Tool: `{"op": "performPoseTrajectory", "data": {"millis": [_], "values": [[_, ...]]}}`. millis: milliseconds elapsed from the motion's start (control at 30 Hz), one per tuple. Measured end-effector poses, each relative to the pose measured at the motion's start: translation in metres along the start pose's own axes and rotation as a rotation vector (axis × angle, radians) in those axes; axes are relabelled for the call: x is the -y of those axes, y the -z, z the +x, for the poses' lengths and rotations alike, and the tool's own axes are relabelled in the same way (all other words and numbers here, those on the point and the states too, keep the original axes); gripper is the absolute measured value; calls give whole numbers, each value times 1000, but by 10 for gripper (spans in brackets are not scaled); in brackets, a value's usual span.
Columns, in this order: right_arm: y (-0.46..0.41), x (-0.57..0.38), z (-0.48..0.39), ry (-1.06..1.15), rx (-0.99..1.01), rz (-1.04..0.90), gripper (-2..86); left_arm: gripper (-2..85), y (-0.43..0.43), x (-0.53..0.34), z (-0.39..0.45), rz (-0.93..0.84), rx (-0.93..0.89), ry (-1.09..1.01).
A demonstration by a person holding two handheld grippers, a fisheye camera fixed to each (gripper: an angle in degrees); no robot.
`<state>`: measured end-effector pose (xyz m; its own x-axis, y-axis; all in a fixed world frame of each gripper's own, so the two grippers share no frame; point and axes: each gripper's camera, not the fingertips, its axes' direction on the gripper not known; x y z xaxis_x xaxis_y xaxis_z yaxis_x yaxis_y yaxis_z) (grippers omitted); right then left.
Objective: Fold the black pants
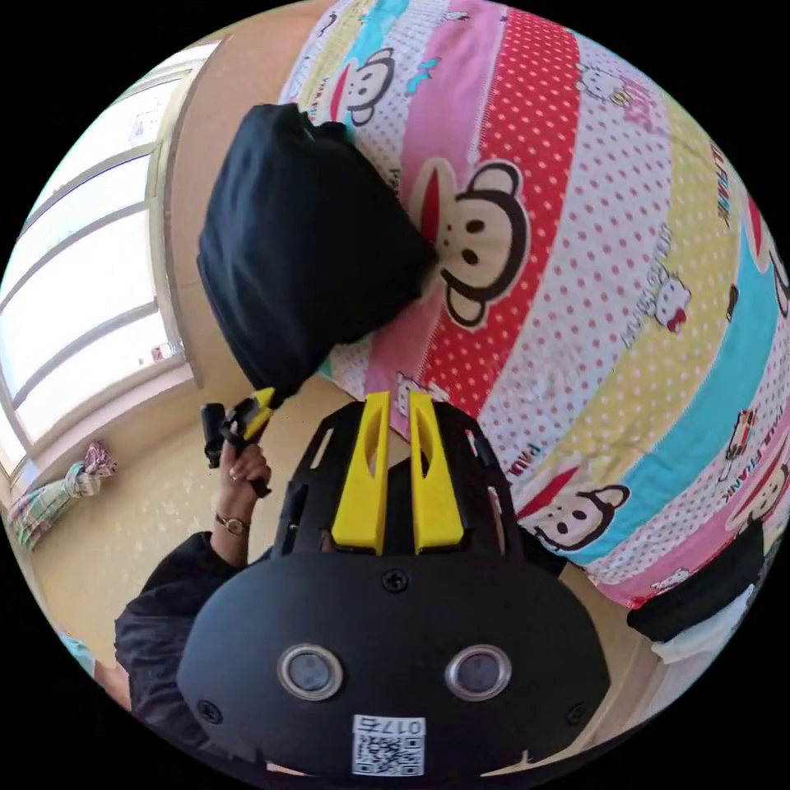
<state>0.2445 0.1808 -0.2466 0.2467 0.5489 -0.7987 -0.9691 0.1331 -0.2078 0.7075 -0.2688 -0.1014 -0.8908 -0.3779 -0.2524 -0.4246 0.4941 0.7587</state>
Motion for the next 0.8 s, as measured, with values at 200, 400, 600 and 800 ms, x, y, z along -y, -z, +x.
{"op": "performPoseTrajectory", "data": {"millis": [200,400,600,800], "values": [[-30,-136,99,-218,-242,-170,11,17,40,-30,-70,259,-125,212],[-34,-261,152,-490,-278,-96,6,-8,16,-17,-180,-244,498,512],[-58,-364,155,-565,-639,-143,4,-10,-48,-11,-196,-794,1123,338],[-70,-476,217,-769,-650,-60,4,-10,-163,-15,-161,-879,982,104]]}}
